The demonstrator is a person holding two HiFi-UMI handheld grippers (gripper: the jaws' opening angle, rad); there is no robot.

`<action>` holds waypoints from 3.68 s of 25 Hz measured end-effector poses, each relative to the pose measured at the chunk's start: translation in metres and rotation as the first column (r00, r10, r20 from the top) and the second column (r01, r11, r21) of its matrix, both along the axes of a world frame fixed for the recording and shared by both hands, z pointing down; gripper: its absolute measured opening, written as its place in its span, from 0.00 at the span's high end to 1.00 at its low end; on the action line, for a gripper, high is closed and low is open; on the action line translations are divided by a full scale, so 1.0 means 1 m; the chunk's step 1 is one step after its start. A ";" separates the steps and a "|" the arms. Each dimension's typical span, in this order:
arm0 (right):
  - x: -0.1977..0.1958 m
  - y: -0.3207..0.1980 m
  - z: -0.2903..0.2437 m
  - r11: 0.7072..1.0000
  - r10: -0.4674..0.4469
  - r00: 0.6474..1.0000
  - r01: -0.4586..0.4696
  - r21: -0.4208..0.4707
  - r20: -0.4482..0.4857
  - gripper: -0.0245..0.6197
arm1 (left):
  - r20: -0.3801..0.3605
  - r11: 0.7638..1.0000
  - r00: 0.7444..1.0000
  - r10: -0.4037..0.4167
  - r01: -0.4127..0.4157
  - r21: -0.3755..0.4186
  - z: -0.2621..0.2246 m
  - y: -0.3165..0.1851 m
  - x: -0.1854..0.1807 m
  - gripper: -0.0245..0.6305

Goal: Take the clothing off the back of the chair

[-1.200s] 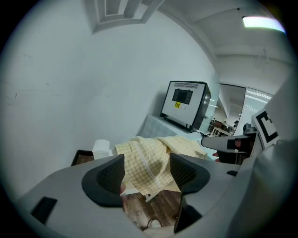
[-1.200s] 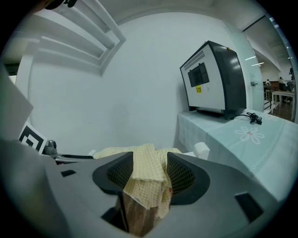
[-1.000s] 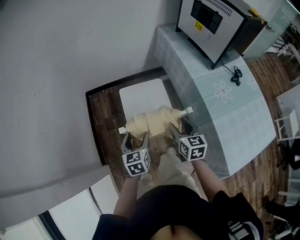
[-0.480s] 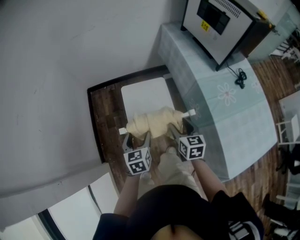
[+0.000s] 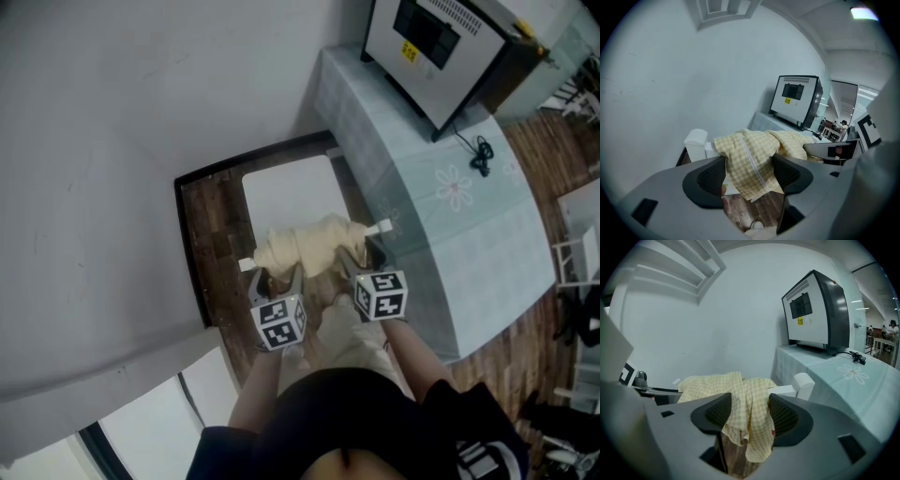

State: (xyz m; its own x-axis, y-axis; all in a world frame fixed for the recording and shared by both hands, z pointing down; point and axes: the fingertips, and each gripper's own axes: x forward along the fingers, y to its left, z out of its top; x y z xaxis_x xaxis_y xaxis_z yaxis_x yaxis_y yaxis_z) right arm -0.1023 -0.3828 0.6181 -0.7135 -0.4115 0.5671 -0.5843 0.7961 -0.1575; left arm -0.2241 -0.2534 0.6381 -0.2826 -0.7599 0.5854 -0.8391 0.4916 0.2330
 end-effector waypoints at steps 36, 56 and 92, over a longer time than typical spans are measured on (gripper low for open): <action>0.003 0.036 -0.029 1.000 -0.020 0.999 0.020 0.007 0.040 0.85 | 0.048 0.985 0.984 0.172 -0.173 0.023 -0.035 -0.001 0.030 0.86; 0.031 0.093 -0.060 0.996 0.074 0.994 -0.078 0.044 0.080 0.85 | 0.076 0.962 0.963 0.260 -0.265 0.071 -0.063 0.044 0.054 0.86; 0.084 0.231 -0.090 0.952 0.274 0.954 -0.287 0.108 0.125 0.85 | 0.129 0.865 0.875 0.467 -0.482 0.140 -0.097 0.148 0.096 0.86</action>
State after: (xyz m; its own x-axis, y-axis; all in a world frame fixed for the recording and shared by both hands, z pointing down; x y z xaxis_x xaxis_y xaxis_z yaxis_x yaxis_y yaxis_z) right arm -0.0181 -0.1521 0.5278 -0.6130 -0.6657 0.4255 -0.7719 0.6195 -0.1428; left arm -0.1281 -0.1058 0.5409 0.0921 -0.8974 0.4315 -0.9819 -0.0098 0.1891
